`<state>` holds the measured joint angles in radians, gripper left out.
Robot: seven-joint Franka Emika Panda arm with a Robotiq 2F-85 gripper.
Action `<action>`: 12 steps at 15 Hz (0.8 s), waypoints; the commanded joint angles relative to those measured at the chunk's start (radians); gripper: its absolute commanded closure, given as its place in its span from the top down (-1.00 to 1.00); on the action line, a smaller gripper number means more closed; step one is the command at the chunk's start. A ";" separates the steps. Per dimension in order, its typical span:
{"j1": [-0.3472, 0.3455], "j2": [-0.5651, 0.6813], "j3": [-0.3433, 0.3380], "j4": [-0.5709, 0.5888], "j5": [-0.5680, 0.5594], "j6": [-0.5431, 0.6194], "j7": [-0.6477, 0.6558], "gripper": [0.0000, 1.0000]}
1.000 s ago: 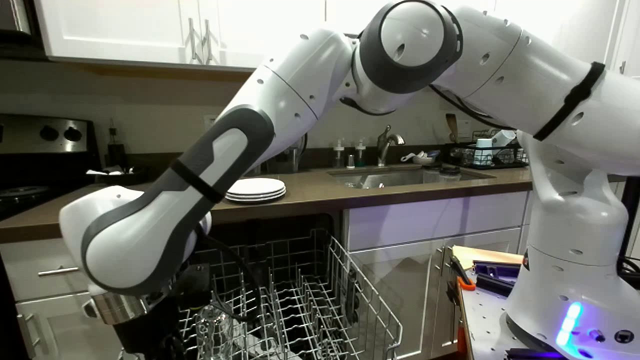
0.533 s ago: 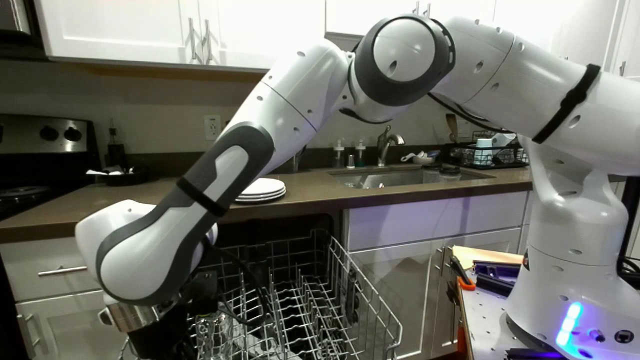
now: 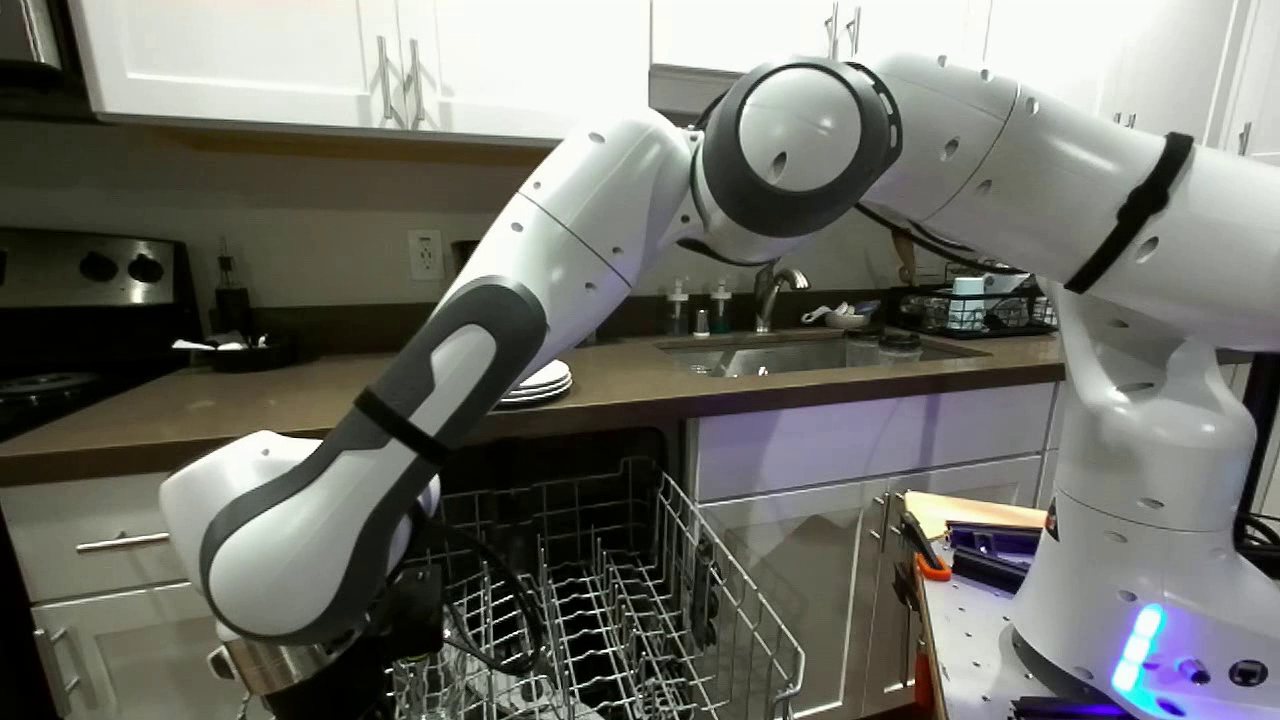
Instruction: Move the white mug to the right side of the plate dryer
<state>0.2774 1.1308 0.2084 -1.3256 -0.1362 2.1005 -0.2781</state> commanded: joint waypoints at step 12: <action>0.008 0.035 -0.010 0.039 0.014 -0.016 0.029 0.09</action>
<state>0.2813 1.1489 0.1955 -1.3130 -0.1356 2.1001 -0.2661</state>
